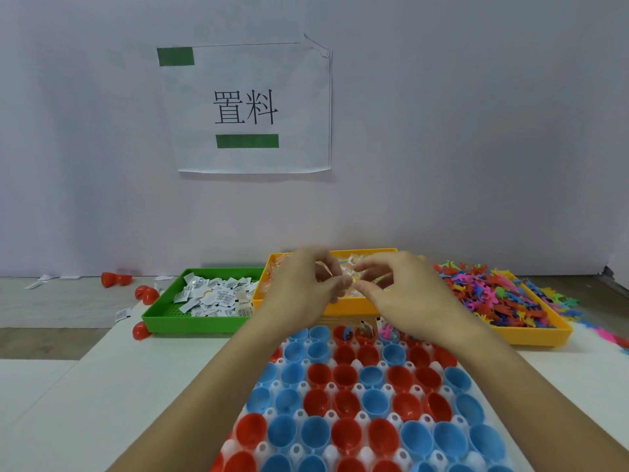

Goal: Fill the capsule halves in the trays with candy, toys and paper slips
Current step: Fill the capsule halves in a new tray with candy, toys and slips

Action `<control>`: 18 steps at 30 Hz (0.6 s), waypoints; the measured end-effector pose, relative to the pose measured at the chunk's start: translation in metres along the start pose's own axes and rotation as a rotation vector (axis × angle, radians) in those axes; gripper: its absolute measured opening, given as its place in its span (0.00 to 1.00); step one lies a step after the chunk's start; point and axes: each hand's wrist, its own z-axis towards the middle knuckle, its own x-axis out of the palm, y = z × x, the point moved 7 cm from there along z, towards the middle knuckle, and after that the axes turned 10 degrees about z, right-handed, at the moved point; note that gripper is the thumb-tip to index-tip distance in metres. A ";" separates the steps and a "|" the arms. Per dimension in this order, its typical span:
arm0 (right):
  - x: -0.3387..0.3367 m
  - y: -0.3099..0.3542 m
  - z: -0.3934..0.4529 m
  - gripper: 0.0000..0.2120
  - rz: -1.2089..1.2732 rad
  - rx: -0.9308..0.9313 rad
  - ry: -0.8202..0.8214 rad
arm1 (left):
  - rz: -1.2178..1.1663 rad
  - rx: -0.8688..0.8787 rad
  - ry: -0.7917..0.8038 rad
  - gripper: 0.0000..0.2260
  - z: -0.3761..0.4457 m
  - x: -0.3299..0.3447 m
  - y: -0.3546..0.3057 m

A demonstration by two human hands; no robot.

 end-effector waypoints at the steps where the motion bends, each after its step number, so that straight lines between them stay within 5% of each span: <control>1: 0.002 0.003 -0.001 0.10 0.043 0.002 0.013 | -0.038 -0.001 -0.018 0.07 -0.006 -0.005 0.000; 7: 0.009 0.023 -0.008 0.04 0.313 -0.006 0.112 | -0.315 -0.034 -0.004 0.03 -0.026 -0.022 -0.003; 18: 0.009 0.019 -0.011 0.02 0.392 0.113 0.135 | -0.331 -0.028 0.078 0.07 -0.031 -0.022 0.000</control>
